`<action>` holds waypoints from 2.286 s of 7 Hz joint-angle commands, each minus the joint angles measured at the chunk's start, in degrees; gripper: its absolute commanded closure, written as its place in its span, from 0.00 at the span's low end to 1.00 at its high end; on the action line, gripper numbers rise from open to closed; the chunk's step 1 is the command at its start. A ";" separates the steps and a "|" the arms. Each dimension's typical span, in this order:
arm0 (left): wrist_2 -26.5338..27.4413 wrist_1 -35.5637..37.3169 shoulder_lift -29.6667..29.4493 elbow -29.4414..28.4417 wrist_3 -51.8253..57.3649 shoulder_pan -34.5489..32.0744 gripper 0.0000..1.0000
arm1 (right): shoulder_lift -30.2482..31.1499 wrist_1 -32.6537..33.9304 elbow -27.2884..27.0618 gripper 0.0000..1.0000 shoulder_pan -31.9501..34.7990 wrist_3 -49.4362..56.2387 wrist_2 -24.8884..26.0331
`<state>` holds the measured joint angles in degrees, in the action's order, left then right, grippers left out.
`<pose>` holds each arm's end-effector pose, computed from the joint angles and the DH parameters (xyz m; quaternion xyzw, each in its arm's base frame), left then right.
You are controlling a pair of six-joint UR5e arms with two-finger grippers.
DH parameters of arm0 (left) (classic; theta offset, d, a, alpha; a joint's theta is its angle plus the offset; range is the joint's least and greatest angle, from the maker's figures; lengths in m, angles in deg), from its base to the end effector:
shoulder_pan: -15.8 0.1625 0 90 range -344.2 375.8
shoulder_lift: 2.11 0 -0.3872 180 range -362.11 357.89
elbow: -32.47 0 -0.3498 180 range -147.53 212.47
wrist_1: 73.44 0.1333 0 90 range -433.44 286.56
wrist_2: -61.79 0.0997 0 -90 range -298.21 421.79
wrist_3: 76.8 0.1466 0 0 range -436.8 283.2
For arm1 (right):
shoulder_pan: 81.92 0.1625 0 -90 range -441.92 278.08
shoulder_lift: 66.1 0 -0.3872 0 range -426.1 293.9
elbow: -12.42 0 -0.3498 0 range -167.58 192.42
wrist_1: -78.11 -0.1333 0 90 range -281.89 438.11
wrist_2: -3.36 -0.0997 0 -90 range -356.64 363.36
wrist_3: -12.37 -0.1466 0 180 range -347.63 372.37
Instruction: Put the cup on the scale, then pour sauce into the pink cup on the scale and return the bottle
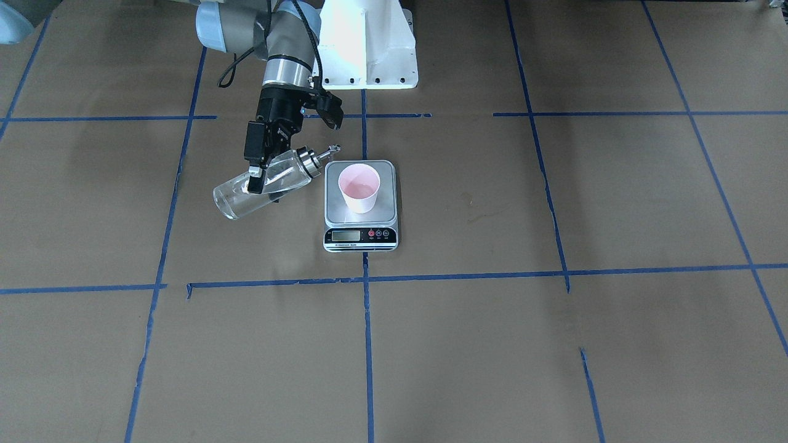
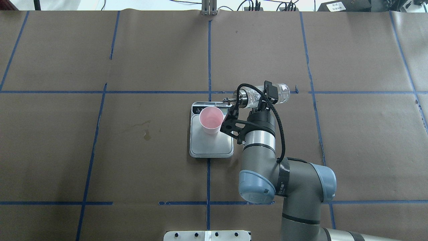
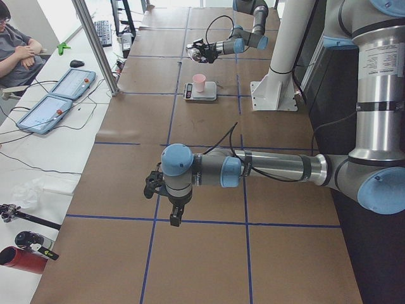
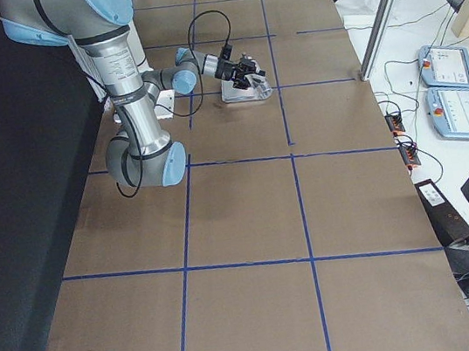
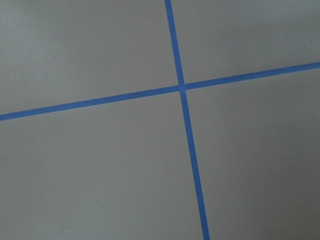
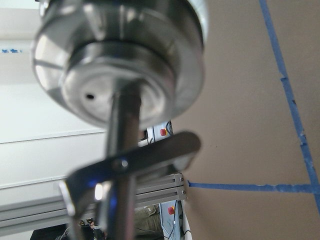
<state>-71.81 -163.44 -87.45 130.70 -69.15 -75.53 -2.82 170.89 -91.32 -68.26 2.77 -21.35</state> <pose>-0.0420 -0.4229 0.6264 0.0579 0.3678 0.0627 0.9260 -0.4779 -0.3904 0.2689 0.5469 0.1882 -0.2929 0.7613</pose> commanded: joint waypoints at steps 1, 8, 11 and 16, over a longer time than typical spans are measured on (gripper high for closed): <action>0.00 0.00 0.00 -0.06 0.00 0.00 0.00 | -0.26 0.29 0.64 1.00 0.32 7.54 2.90; 0.00 -0.09 -0.18 -0.50 0.00 0.09 0.00 | -1.23 0.21 0.82 1.00 1.99 19.79 6.25; 0.00 -0.09 -0.18 -0.58 0.00 0.09 0.00 | -1.32 0.21 0.82 1.00 1.99 19.79 6.34; 0.00 -0.09 -0.18 -0.50 0.00 0.09 0.00 | -1.23 0.21 0.91 1.00 1.99 19.79 6.34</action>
<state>-71.81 -163.52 -87.63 130.21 -69.15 -75.44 -4.05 171.10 -90.47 -66.27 22.56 -15.01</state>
